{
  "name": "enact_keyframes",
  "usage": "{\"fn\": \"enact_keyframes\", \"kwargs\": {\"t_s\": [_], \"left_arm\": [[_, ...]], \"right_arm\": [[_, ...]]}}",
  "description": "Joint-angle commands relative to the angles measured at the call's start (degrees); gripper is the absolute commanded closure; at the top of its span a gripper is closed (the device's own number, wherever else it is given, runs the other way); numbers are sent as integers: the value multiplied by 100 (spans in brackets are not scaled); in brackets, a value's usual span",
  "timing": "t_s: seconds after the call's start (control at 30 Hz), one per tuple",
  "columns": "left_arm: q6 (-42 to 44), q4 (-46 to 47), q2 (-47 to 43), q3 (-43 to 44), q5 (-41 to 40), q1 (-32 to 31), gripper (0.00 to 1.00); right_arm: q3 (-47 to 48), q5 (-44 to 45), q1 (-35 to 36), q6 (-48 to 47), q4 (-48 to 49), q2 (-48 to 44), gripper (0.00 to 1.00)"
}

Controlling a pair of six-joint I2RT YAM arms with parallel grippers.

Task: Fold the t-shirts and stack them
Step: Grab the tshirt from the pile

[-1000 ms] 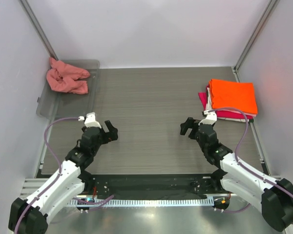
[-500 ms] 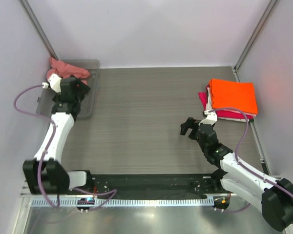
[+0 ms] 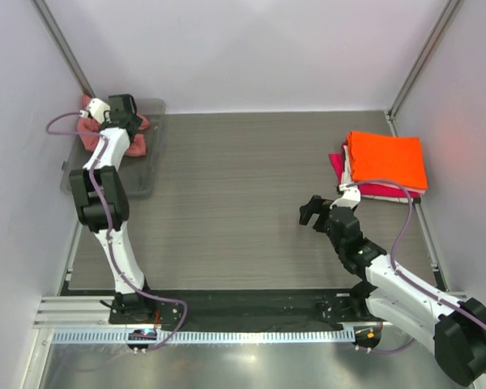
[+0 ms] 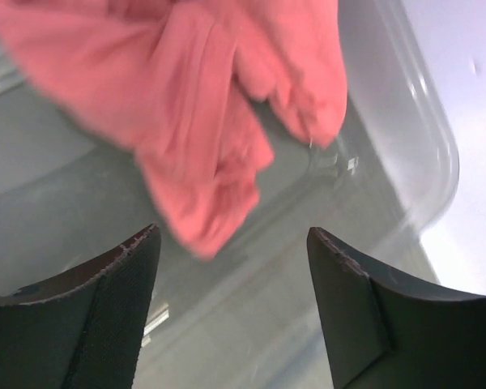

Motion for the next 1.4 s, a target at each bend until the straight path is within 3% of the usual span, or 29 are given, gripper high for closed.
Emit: {"fn": "enact_keyframes", "kwargs": {"t_s": [0.0,0.1,0.23,0.37,0.57,0.67,0.77,0.8,0.83,1.07,1.2,1.33,1.37], "left_arm": [[125,-279,634,1168,-415,127,28],[152,-850,1452,2267,-267,241,30],[117,-1474,2182,3069,-4,312,39],[-182,-1344,2079,2667,296,408,42],[-7,-1211,1621,1936,-319,426,43],[108,-1484,1708,2015,-250,496,54],[-59,-1625,1674,1806,119,672,77],[-59,-1468,1630,1665,286,751,95],[-51,-1380,1481,1559,374,786,100],[143,-870,304,961,1076,804,100],[239,-764,-478,1126,1614,638,100],[371,-939,-1410,1390,1904,103,100],[397,-974,-1612,1434,2070,-334,100]], "right_arm": [[56,91,8,52,148,-48,4],[73,100,8,34,139,-40,4],[82,109,8,43,157,4,4],[100,109,8,34,157,57,4],[100,74,8,25,148,57,4],[100,65,8,34,139,40,4],[109,47,8,34,139,39,4],[100,56,8,34,113,22,4],[100,56,8,25,113,-4,4],[82,47,8,25,157,39,4],[135,65,8,17,157,127,4],[135,82,8,8,157,136,4],[126,108,8,8,157,136,4]]}}
